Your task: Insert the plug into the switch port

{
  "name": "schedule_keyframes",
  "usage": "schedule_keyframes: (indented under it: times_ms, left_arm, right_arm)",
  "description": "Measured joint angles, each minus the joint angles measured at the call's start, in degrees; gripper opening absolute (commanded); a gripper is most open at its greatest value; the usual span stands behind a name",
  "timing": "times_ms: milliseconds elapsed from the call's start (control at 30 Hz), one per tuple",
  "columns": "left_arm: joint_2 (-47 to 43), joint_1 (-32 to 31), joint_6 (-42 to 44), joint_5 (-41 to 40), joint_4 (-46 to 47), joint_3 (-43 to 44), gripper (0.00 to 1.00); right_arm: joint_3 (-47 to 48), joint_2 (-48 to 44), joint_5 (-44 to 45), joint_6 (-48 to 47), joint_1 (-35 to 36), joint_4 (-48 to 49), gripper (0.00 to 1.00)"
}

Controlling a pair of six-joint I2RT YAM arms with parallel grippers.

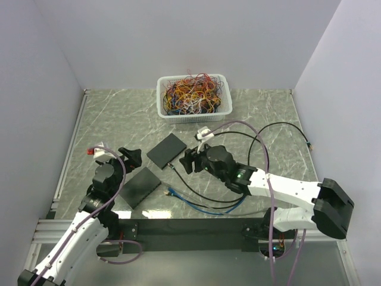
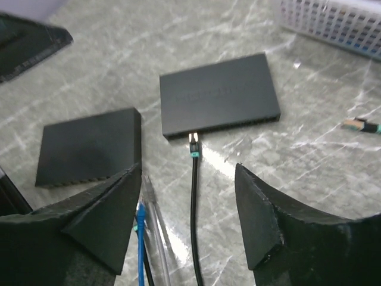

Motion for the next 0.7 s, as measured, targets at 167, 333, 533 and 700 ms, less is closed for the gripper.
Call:
schedule_keyframes:
  times_ms: [167, 333, 533, 700]
  left_arm:
    - [0.9, 0.0, -0.15, -0.24, -0.04, -0.02, 0.93]
    - [1.14, 0.0, -1.42, -1.68, -0.52, -0.02, 0.93]
    - [1.55, 0.0, -2.86, -3.58, -1.4, -0.02, 0.91]
    - [1.62, 0.0, -3.3, -4.28, -2.91, -0.02, 0.91]
  right_arm:
    - [2.99, 2.99, -1.97, 0.42, 0.15, -3.8, 0.67]
    - [4.63, 3.19, -3.1, 2.97, 2.45, -5.03, 0.62]
    - [4.28, 7.87, -2.82, 7.17, 8.52, -5.2, 0.55]
    - [4.2, 13.05, 0.79, 8.7, 15.8, -7.98, 0.54]
